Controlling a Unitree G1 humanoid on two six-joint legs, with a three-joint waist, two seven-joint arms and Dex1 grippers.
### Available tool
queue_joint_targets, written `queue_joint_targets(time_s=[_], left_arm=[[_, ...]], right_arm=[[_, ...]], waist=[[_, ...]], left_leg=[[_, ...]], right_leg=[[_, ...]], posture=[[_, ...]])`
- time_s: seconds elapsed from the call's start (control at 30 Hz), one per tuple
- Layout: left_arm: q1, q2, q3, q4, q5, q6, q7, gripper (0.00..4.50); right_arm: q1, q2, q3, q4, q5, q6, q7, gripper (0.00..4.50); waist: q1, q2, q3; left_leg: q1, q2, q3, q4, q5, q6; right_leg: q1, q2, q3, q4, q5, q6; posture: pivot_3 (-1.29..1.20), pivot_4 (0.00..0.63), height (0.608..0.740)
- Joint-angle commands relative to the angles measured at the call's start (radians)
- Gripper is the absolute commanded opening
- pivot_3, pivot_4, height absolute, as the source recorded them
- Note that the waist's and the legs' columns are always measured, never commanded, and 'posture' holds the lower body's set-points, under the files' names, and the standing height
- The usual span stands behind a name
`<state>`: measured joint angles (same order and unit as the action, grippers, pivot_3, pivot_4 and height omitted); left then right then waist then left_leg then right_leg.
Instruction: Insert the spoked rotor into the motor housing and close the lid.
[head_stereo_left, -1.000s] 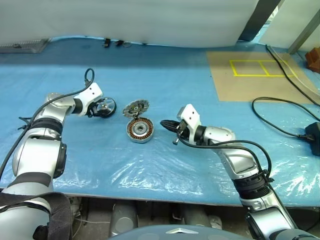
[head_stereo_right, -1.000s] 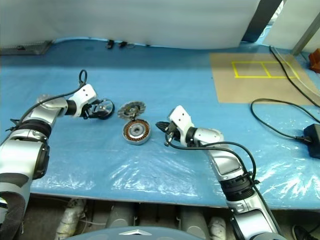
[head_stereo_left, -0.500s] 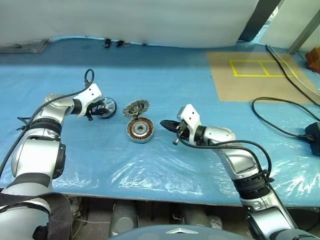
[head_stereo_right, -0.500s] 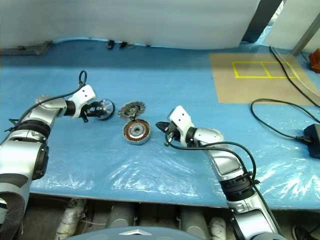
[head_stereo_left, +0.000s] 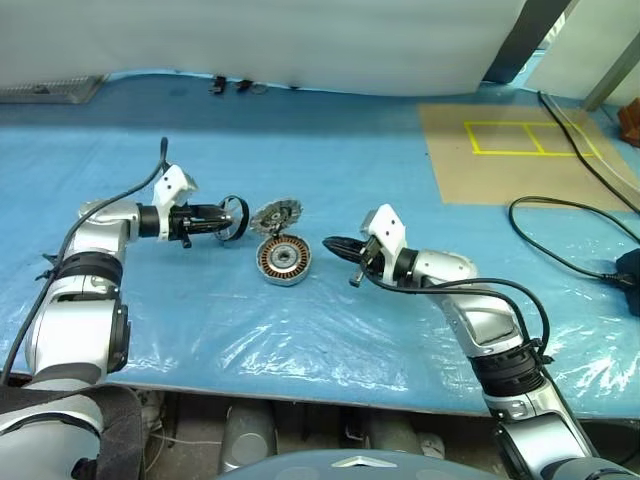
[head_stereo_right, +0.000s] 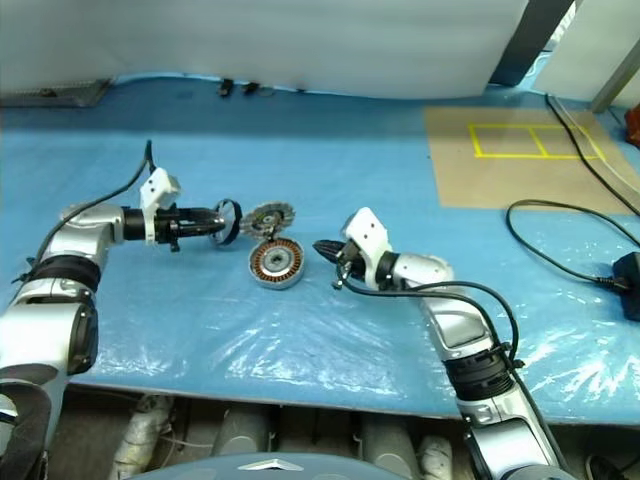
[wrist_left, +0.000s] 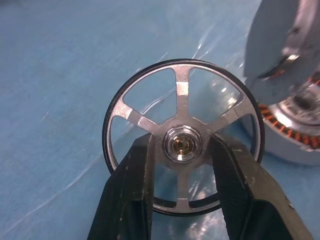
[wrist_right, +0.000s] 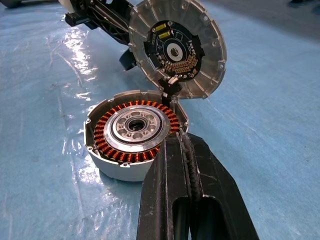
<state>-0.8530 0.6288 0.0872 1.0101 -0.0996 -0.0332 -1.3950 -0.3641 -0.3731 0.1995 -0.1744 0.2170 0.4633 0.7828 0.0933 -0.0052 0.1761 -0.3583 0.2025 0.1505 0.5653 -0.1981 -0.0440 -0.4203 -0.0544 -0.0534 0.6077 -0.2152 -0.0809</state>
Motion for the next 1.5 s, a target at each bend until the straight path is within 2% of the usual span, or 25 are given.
queue_joint_targets(time_s=[0.03, 0.17, 0.23, 0.33, 0.43, 0.57, 0.73, 1.5], left_arm=[[0.138, 0.021, 0.043, -0.328, -0.137, 0.206, -0.04, 1.51], [0.367, 0.04, 0.069, -0.737, -0.272, 0.479, 0.019, 1.51], [0.446, 0.046, 0.08, -0.874, -0.321, 0.569, 0.061, 1.51], [0.53, 0.042, 0.103, -1.021, -0.389, 0.668, 0.131, 1.51], [0.564, 0.015, 0.106, -1.098, -0.427, 0.691, 0.194, 1.51], [0.541, -0.026, 0.08, -1.11, -0.45, 0.679, 0.248, 1.51], [0.501, -0.054, 0.024, -1.058, -0.408, 0.616, 0.284, 1.51], [0.494, -0.019, -0.075, -0.948, -0.301, 0.499, 0.29, 1.51]], right_arm=[[0.006, -0.017, -0.017, -0.004, 0.037, -0.051, 0.05, 0.0], [0.018, -0.052, -0.002, 0.024, 0.023, -0.089, 0.093, 0.0], [0.021, -0.068, 0.004, 0.04, 0.01, -0.11, 0.105, 0.0], [0.02, -0.077, 0.007, 0.054, 0.006, -0.125, 0.114, 0.0], [0.017, -0.074, 0.01, 0.058, 0.004, -0.128, 0.115, 0.0], [0.013, -0.068, 0.018, 0.063, -0.001, -0.134, 0.116, 0.0], [0.013, -0.069, 0.017, 0.064, -0.007, -0.141, 0.113, 0.0], [0.028, -0.068, 0.017, 0.06, -0.032, -0.162, 0.093, 0.0]], waist=[[-0.002, 0.0, 0.0], [-0.008, 0.0, 0.0], [-0.011, 0.0, 0.0], [-0.013, 0.0, 0.0], [-0.016, 0.001, 0.0], [-0.02, 0.001, 0.0], [-0.024, 0.001, 0.0], [-0.026, 0.001, 0.0]], left_leg=[[0.0, 0.0, 0.0, 0.0, 0.0, 0.0], [-0.001, 0.001, 0.001, -0.001, 0.0, 0.0], [0.0, 0.001, 0.002, -0.001, 0.0, 0.0], [-0.001, 0.001, 0.003, 0.001, 0.0, 0.0], [0.0, 0.001, 0.004, 0.002, 0.0, 0.001], [0.0, 0.001, 0.004, 0.002, 0.0, 0.001], [-0.001, 0.001, 0.003, 0.002, 0.001, 0.002], [0.0, 0.001, 0.003, 0.002, 0.0, 0.002]], right_leg=[[0.0, 0.0, 0.0, 0.0, 0.0, 0.0], [-0.001, 0.0, 0.0, 0.0, 0.0, -0.001], [-0.001, 0.0, 0.0, 0.0, -0.001, -0.001], [-0.001, 0.0, 0.0, 0.0, -0.001, -0.001], [0.0, 0.0, 0.0, 0.001, -0.001, -0.001], [0.0, 0.0, 0.0, 0.0, -0.001, -0.001], [0.0, 0.001, 0.0, 0.0, -0.001, -0.001], [0.0, 0.001, 0.0, 0.0, -0.001, -0.001]], posture=[[0.0, 0.15, 0.74], [0.0, 0.15, 0.74], [0.0, 0.15, 0.74], [0.0, 0.15, 0.74], [0.0, 0.15, 0.74], [0.0, 0.15, 0.74], [0.0, 0.15, 0.74], [0.0, 0.15, 0.74]])
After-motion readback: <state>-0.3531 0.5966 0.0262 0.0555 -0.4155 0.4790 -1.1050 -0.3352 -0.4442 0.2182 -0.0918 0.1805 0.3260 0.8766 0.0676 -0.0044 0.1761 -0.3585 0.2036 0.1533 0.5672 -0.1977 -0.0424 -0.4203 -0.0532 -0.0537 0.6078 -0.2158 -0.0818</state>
